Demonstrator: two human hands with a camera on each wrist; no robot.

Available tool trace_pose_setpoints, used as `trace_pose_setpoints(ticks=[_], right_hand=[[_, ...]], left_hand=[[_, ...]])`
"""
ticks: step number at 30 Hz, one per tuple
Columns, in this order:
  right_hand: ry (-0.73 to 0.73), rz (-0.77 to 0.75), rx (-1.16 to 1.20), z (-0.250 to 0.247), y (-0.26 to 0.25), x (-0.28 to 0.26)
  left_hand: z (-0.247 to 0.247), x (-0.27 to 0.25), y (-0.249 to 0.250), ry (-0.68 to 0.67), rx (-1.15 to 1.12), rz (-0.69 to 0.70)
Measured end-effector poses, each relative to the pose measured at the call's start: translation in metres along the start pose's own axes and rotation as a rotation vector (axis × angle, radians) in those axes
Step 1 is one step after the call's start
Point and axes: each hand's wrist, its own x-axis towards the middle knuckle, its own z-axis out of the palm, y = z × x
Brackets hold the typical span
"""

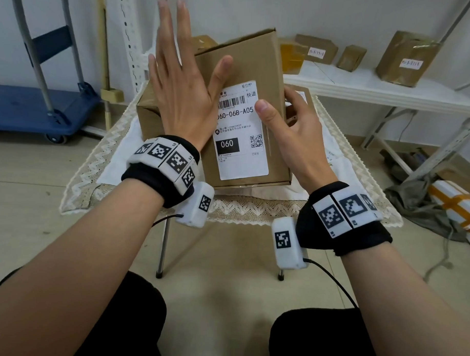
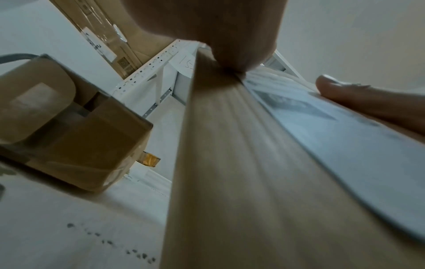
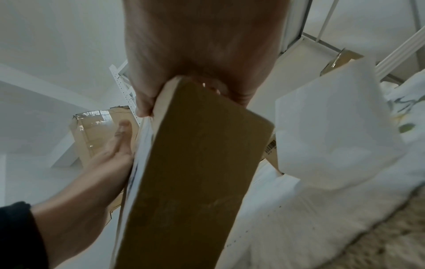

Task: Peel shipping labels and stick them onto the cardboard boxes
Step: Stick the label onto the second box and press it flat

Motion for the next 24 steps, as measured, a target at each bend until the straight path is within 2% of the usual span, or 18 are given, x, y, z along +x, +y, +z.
trace_pose_setpoints(ticks=[5, 9, 13, 19, 24], right_hand=[[-0.026, 0.029, 0.018, -0.002, 0.002, 0.0], [-0.017, 0.024, 0.012, 0.003, 0.001, 0.0], [-0.032, 0.011, 0.021, 0.009, 0.002, -0.001], [-0.049, 0.018, 0.02, 0.009, 0.001, 0.0], [-0.037, 0.027, 0.033, 0.003, 0.001, 0.001]], left_hand=[[-0.001, 0.002, -0.007, 0.012, -0.018, -0.041], [-0.002, -0.01, 0.016, -0.083, -0.091, 0.085], [0.0, -0.017, 0.025, -0.107, -0.019, 0.161], [0.005, -0.012, 0.016, -0.082, 0.04, 0.141], [0.004, -0.003, 0.005, -0.026, 0.058, 0.051]])
